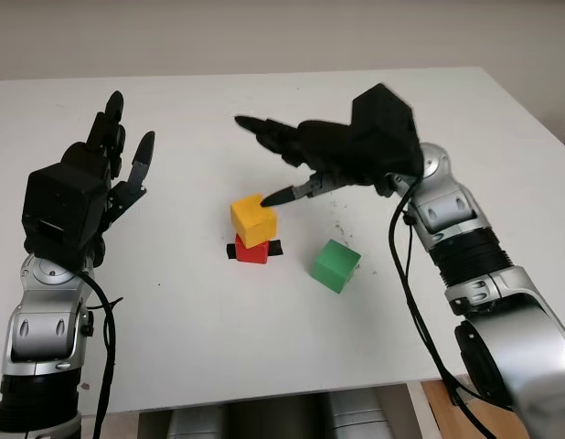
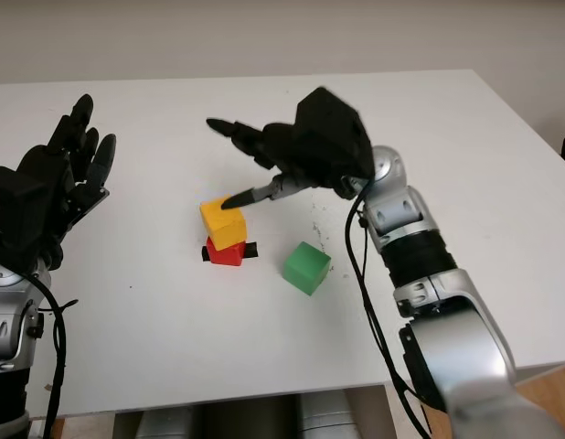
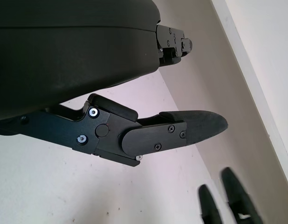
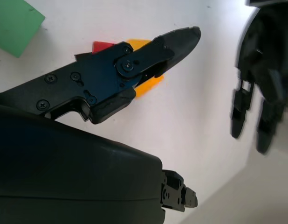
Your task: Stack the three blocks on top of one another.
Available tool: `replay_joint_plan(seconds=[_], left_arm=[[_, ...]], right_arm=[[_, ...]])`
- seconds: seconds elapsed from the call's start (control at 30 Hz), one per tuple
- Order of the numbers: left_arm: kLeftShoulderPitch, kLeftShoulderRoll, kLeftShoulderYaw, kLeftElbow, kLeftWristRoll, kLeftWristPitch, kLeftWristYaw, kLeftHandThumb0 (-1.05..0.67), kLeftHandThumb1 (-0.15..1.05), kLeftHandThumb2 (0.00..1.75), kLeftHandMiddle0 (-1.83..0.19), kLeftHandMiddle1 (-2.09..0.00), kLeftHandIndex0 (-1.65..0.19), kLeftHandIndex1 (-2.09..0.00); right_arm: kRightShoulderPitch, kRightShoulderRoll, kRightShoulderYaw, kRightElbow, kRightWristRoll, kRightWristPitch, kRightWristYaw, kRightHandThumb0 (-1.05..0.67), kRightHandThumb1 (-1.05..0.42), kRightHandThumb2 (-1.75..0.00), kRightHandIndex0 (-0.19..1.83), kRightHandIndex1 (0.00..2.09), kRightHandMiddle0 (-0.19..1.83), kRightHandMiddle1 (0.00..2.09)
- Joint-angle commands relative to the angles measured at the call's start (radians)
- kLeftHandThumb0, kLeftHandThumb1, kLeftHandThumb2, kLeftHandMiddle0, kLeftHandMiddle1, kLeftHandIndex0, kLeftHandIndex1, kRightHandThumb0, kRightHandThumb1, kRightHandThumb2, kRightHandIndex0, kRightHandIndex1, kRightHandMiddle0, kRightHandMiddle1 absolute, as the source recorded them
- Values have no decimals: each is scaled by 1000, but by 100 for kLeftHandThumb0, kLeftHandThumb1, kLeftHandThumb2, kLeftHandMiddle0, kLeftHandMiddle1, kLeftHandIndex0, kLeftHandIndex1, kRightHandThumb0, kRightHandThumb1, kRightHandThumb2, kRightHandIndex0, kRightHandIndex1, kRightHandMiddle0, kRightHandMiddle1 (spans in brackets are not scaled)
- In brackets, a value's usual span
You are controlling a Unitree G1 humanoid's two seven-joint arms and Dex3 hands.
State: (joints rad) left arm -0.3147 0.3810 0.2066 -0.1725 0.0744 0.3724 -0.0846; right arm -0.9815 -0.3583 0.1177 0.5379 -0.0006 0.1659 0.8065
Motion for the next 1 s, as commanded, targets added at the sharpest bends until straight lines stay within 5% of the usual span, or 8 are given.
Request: replay_joint_plan(seconds=[0.0,0.1,0.2,0.27,0.5,0.73,0.97], left_arm=[[-3,6,10,-5,-7,-6,-1,-70,105,55,2,-5,4,-5],[-4,6,18,-7,-21,-14,-6,-71,105,54,2,-5,4,-5],[-11,7,27,-7,-38,-14,-10,-71,105,53,2,-5,3,-5],[-16,4,31,-4,-47,-15,-8,-71,105,52,2,-5,3,-5],[-29,-1,42,-5,-85,-6,-6,-73,105,48,1,-6,2,-6],[-5,5,82,-39,-115,27,8,-71,105,51,5,-4,5,-4],[52,-6,115,-113,-121,58,29,-69,105,57,8,-5,8,-4]], right_arm=[[-76,-48,-60,-10,39,16,11,-72,-86,-5,-5,8,-1,10],[-91,-96,-111,-21,87,-8,36,-63,-85,-5,12,16,16,20],[-88,-175,-125,-36,92,-119,104,-50,-83,-6,25,20,4,74],[-83,-212,-120,-17,81,-224,145,-47,-83,-6,28,21,4,83],[14,-345,-102,-27,-24,-609,146,-56,-81,-6,45,15,38,38],[126,-465,-79,-204,-123,-689,129,-52,-84,-6,38,6,40,20],[177,-509,-41,-216,-164,-841,119,-49,-88,-6,39,6,43,13]])
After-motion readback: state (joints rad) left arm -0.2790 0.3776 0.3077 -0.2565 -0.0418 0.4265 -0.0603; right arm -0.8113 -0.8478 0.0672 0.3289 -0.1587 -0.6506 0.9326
